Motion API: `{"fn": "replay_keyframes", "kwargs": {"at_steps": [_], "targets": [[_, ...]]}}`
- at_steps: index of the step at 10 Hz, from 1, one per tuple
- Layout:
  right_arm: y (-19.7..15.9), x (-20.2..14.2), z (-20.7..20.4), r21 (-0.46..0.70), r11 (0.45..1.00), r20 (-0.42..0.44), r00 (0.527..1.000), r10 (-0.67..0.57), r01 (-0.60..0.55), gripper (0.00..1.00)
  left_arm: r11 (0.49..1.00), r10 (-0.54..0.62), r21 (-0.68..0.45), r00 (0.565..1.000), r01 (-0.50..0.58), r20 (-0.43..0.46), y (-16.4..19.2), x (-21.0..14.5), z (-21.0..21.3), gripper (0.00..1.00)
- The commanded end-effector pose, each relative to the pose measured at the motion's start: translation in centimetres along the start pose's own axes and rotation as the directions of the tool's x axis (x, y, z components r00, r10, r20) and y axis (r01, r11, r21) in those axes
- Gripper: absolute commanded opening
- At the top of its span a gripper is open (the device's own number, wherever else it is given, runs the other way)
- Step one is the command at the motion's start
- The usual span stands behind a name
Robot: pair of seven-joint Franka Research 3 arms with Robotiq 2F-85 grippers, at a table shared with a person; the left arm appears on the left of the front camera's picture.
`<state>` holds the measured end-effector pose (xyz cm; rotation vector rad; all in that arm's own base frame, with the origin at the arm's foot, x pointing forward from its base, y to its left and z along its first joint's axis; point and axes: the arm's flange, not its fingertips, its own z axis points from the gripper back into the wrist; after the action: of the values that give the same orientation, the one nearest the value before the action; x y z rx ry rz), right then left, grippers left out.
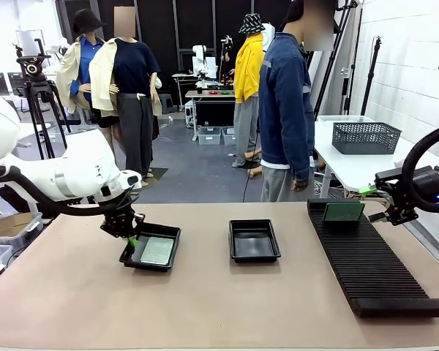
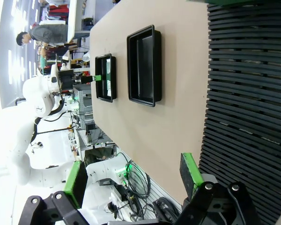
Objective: Inspect and transfer BCBs to ESD trays.
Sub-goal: Pick up the ESD tray and place it on the left side of the table.
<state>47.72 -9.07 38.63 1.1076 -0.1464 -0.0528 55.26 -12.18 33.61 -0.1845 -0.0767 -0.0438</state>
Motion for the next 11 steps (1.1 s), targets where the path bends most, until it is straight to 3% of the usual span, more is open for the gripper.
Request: {"fn": "replay_keyframes", "kwargs": {"at_steps": [1,3,7,11], "targets": [[0.2,0.2,-0.1,-0.004,1.000,-0.005,1.000,-0.017,0.017,1.00,1.000,-0.025,-0.016,1.000,0.025,-0.009,1.9,-1.0,0.7,0.00],[0.2,0.2,-0.1,-0.004,1.000,-0.005,1.000,-0.017,0.017,1.00,0.999,-0.036,-0.020,0.999,0.035,-0.030,4.3,-0.9,1.1,0.00],[0.2,0.2,-0.1,-0.004,1.000,-0.005,1.000,-0.017,0.017,1.00,0.997,0.057,-0.051,0.997,-0.059,-0.053,10.9,-0.3,2.0,0.00],[0.2,0.2,-0.1,-0.004,1.000,-0.005,1.000,-0.017,0.017,1.00,0.997,0.034,-0.071,0.999,-0.034,-0.002,16.8,-0.7,4.0,0.00]]}}
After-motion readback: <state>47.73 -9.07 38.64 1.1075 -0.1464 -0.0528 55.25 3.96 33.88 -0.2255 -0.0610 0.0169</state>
